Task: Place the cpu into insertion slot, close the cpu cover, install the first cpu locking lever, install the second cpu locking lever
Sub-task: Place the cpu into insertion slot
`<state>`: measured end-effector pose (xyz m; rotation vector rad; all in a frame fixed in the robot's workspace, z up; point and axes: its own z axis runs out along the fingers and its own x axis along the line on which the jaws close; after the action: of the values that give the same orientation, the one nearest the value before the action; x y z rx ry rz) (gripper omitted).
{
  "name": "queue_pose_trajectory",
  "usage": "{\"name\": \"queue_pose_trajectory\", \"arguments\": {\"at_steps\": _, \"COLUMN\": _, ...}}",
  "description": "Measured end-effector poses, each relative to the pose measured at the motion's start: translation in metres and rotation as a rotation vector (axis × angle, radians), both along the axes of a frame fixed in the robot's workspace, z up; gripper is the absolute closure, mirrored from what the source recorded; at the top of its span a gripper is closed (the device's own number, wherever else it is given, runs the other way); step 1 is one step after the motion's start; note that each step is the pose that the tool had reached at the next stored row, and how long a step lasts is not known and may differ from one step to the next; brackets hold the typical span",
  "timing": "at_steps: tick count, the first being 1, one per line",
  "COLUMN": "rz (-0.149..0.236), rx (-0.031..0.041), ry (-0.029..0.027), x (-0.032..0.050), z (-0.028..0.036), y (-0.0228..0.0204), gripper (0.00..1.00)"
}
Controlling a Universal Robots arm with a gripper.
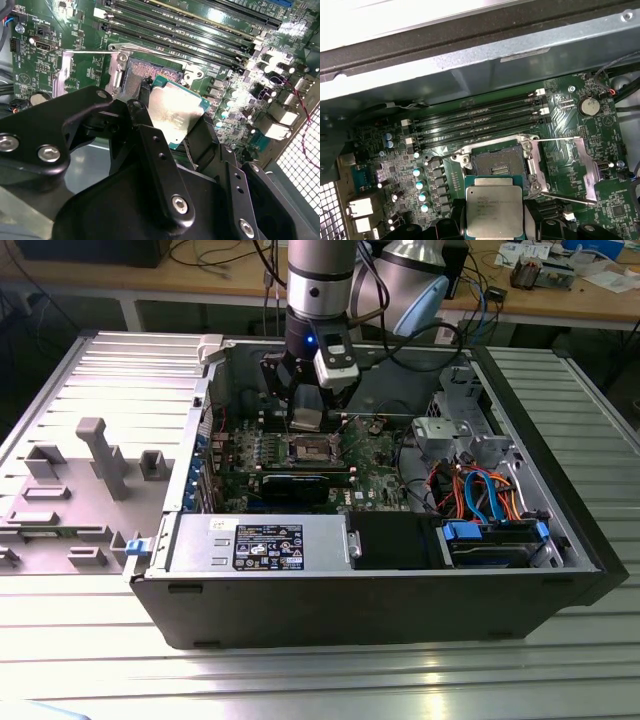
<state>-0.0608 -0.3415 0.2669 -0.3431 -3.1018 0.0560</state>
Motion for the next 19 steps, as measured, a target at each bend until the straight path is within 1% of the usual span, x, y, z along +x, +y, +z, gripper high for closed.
{"name": "queue_pose_trajectory", "arguments": {"at_steps": 19, "rz": -0.055, "rx": 0.0, "ry": 0.0, "x": 0.0, "z": -0.0012, "y": 0.0, "gripper": 0.45}}
